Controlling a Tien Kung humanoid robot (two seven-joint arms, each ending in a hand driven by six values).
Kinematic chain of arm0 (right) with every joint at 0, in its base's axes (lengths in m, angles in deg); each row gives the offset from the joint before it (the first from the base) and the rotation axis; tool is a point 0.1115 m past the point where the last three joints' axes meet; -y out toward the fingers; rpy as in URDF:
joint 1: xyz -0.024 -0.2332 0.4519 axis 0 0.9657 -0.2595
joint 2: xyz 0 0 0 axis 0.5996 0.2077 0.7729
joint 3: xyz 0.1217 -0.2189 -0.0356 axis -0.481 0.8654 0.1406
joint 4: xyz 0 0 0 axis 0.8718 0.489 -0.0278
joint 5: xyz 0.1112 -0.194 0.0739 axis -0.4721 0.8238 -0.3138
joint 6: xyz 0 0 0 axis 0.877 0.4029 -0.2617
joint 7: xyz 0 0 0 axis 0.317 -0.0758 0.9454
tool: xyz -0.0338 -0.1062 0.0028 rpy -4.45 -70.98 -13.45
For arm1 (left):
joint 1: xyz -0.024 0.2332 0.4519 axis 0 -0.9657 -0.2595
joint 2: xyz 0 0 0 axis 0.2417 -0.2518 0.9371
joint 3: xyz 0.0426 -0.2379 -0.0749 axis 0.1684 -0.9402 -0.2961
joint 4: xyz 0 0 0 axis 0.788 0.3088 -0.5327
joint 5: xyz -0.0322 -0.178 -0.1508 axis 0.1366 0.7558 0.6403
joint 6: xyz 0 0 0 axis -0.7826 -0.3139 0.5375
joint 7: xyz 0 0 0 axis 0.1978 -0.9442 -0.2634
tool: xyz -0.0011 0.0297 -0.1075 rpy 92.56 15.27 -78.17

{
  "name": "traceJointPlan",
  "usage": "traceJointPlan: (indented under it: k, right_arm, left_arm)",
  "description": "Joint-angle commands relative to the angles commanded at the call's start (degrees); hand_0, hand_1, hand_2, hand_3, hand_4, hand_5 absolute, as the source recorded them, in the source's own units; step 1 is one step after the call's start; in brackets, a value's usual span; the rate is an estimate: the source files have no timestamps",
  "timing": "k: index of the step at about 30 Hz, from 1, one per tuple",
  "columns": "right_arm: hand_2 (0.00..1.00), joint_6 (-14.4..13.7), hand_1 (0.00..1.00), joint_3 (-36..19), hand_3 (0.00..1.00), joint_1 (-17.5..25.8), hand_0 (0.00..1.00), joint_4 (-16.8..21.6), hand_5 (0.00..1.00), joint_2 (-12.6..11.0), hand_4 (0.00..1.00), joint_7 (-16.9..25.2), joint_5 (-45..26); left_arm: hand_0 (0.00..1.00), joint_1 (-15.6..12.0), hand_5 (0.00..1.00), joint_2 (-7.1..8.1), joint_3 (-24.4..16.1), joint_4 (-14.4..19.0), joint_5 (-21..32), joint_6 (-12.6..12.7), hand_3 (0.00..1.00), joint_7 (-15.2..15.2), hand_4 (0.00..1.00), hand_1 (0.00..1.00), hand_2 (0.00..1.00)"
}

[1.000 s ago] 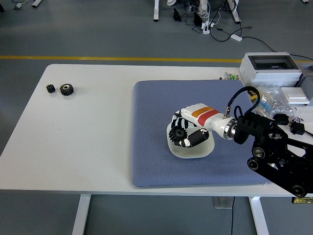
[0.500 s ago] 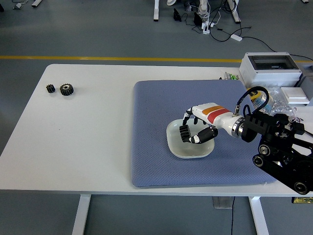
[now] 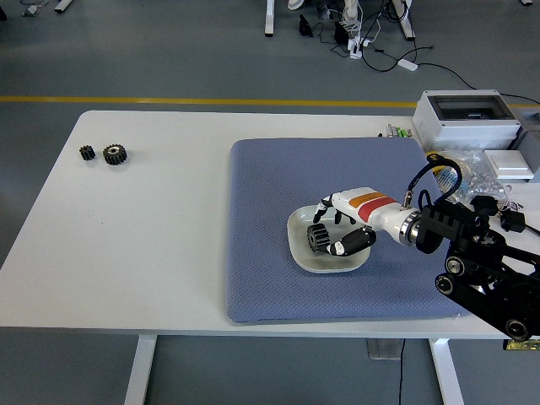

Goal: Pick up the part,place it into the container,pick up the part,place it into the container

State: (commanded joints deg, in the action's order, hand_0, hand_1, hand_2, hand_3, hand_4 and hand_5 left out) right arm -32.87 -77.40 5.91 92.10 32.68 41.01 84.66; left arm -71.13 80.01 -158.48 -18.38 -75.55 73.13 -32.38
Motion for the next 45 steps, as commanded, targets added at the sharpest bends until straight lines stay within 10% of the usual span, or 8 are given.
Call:
traceJointPlan:
  k: [17, 29, 45]
  right_arm:
    - [0.742, 0.39, 0.562, -5.54, 0.662, -0.89, 0.409, 4.13, 0.328, -4.05, 0.9, -0.31, 3.62]
    - [0.749, 1.33, 0.576, -3.93, 0.672, -4.82, 0.42, -12.72, 0.329, -4.57, 0.909, -0.73, 4.21]
    - [0.75, 0.13, 0.587, 1.02, 0.672, -4.86, 0.452, -18.99, 0.325, -2.81, 0.916, 0.55, 1.53]
  left_arm:
    - [0.724, -0.19, 0.582, 0.0, -0.37, 0.0, -0.33, -0.09, 0.555, 0.18, 0.642, 0.697, 0.677]
    - [0.722, -0.09, 0.579, 0.0, -0.28, 0.0, -0.08, -0.02, 0.555, 0.22, 0.641, 0.697, 0.674]
    - [0.721, 0.2, 0.579, 0.0, -0.05, 0.0, 0.11, 0.09, 0.554, 0.21, 0.641, 0.698, 0.673]
